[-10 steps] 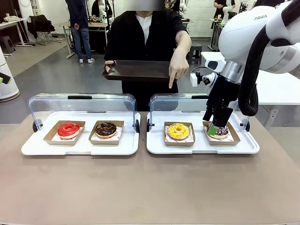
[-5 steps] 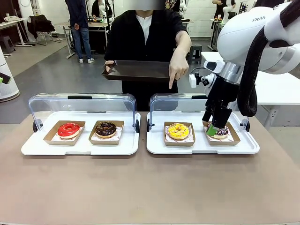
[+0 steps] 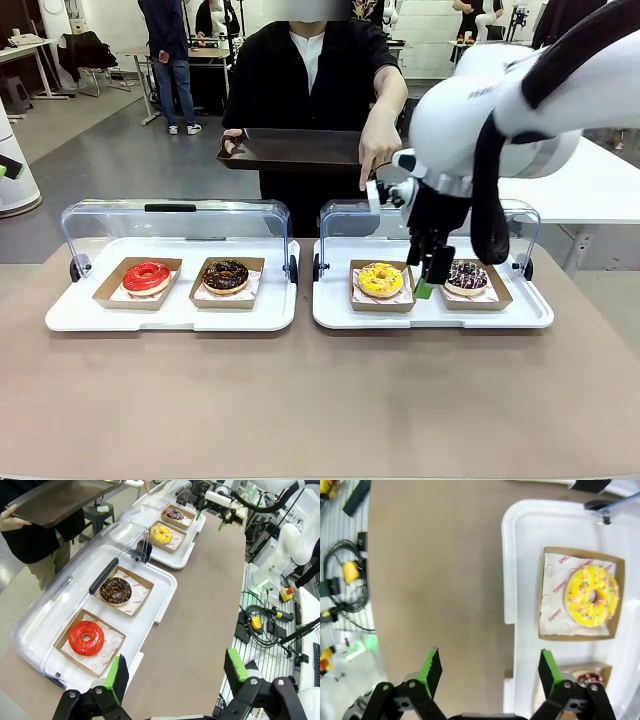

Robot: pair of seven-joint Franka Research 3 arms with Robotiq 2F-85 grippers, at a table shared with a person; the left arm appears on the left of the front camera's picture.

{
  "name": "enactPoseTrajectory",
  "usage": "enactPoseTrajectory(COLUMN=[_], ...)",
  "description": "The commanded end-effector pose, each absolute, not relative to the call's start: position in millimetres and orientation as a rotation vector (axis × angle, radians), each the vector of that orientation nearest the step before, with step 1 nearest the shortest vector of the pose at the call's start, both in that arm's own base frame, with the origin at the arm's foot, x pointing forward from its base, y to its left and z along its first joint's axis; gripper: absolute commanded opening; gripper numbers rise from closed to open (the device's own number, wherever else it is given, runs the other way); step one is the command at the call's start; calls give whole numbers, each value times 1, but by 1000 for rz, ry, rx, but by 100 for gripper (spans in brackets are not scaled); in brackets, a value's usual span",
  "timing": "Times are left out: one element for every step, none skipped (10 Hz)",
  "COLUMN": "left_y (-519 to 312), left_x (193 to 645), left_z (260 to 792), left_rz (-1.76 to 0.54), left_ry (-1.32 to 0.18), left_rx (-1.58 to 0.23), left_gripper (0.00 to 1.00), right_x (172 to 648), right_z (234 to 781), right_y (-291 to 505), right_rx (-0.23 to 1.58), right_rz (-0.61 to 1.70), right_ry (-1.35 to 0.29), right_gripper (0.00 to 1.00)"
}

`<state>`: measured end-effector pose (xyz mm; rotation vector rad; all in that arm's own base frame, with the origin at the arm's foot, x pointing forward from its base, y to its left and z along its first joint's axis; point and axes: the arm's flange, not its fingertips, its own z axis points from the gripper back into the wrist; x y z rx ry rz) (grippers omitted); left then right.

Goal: Provide the desired donut to the person.
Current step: Pick up and lift the Paper togo box containing the Donut pointed at by the person.

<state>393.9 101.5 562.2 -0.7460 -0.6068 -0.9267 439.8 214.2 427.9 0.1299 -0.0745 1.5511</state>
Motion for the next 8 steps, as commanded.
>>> enactPoseTrajectory(left_y=[101,101,101,101,101,101,101,101], left_x=[393,393,393,393,393,393,393,393], left_z=[565,565,565,565,565,565,565,565], left_rz=[-909,-909,-909,-909,-909,-909,-909,-909], left_ry=[-608,-608,-608,-608,-608,-608,-608,-608], left_rx=[-763,-763,-763,-763,-763,-763,-763,-763], left_gripper=[100,100,100,100,100,100,100,100], right_x=[461,466,471,473,474,473,471,471], right_z=[412,402,389,379,375,376,377,377], right_y=[226,229,230,229,228,227,226,226], right_rx=[79,69,70,74,76,72,105,105], right_rz=[1535,1537,1538,1533,1526,1514,1549,1549], right_ry=[-44,-49,-54,-56,-72,-94,-58,-58], right_gripper=[100,100,100,100,100,100,100,100])
